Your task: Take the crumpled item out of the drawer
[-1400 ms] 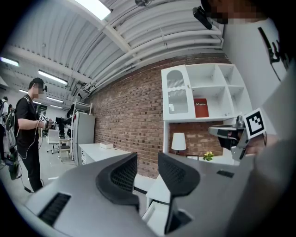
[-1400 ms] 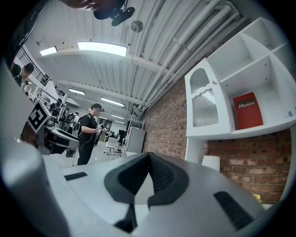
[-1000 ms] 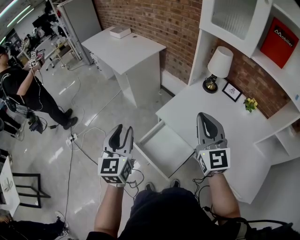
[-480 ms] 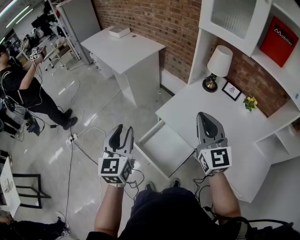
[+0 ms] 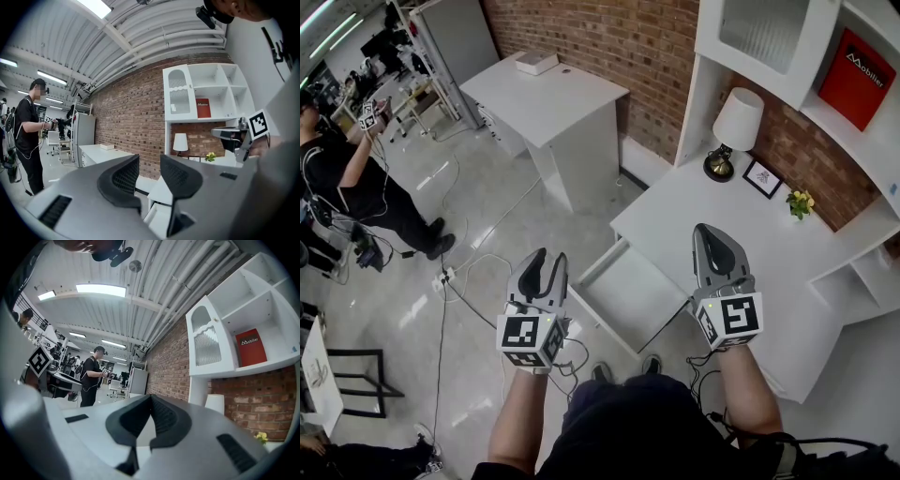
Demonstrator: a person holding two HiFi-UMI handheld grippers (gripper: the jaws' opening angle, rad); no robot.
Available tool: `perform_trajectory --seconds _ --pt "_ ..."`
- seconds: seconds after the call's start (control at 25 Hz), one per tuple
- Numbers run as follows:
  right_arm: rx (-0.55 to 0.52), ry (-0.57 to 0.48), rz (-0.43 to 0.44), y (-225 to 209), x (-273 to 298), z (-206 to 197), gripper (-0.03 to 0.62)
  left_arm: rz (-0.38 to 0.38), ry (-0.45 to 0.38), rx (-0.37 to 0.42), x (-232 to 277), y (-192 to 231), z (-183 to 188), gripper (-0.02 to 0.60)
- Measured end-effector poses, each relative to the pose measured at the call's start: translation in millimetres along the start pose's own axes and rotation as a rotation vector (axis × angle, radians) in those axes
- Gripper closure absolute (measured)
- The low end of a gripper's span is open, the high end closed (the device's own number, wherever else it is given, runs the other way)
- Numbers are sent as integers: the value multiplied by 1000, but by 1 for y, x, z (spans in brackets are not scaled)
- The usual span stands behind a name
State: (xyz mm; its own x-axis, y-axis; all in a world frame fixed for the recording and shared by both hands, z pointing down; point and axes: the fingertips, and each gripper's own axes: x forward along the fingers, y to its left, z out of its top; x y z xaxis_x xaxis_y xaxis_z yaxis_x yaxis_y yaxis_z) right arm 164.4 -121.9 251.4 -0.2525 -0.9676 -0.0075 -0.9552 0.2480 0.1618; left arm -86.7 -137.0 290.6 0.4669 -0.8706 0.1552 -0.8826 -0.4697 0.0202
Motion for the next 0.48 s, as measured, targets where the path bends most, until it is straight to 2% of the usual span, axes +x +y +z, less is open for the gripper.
perform_trajectory --seconds 0.48 --pt "10 7 -5 -13 0 -5 594 0 14 -2 8 -10 -3 443"
